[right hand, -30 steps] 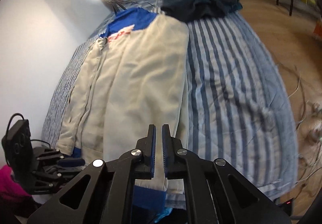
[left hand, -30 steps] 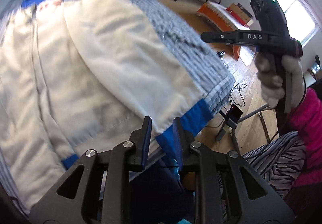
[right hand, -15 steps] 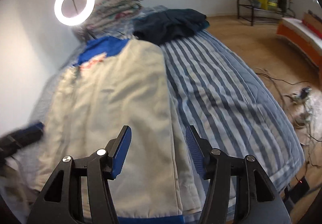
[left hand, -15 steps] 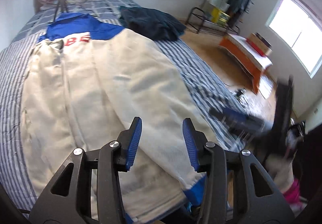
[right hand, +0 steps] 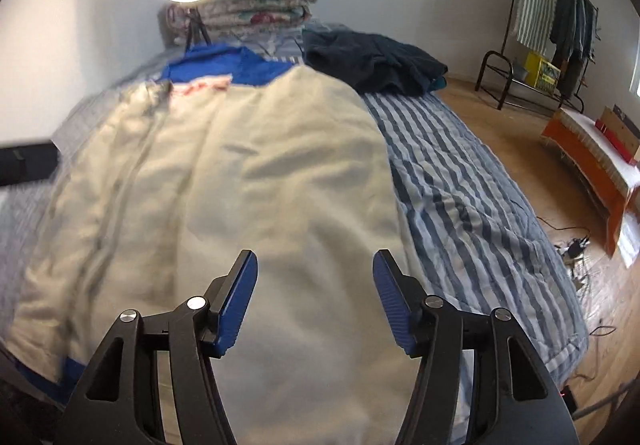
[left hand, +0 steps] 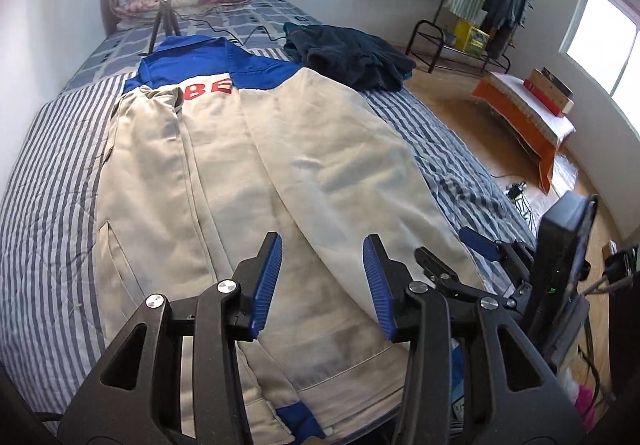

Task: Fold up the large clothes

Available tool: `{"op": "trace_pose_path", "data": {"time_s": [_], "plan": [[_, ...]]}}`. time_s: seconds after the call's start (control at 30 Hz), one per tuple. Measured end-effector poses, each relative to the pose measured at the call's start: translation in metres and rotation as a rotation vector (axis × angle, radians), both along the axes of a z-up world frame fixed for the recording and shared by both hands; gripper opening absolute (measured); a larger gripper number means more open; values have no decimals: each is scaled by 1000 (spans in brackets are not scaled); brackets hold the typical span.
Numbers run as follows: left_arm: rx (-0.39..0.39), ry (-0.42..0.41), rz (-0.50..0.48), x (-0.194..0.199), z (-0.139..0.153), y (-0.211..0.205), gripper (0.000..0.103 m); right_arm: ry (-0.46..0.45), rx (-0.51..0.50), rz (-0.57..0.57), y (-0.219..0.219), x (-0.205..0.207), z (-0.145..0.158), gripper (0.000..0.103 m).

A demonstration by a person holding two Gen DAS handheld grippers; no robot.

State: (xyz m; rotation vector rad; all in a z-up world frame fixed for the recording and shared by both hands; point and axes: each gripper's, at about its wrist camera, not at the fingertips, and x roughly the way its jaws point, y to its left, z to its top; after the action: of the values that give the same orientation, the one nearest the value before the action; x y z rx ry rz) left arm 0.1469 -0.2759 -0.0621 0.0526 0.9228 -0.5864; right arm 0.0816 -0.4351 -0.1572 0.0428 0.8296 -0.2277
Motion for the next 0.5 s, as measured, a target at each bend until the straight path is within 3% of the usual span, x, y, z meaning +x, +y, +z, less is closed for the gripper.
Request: {"op": "trace_pose_path", "data": {"time_s": [0.13, 0.27, 0.5], "plan": [[-11, 37, -17, 12, -13, -10, 43, -30, 66, -6, -32, -23, -7, 60], [-50, 110, -59, 32, -31, -38, 43, -64, 299, -22, -91, -45, -21, 62], [16, 156, -103, 56, -76, -88, 43, -165, 688, -100, -158, -95, -49, 63]]}}
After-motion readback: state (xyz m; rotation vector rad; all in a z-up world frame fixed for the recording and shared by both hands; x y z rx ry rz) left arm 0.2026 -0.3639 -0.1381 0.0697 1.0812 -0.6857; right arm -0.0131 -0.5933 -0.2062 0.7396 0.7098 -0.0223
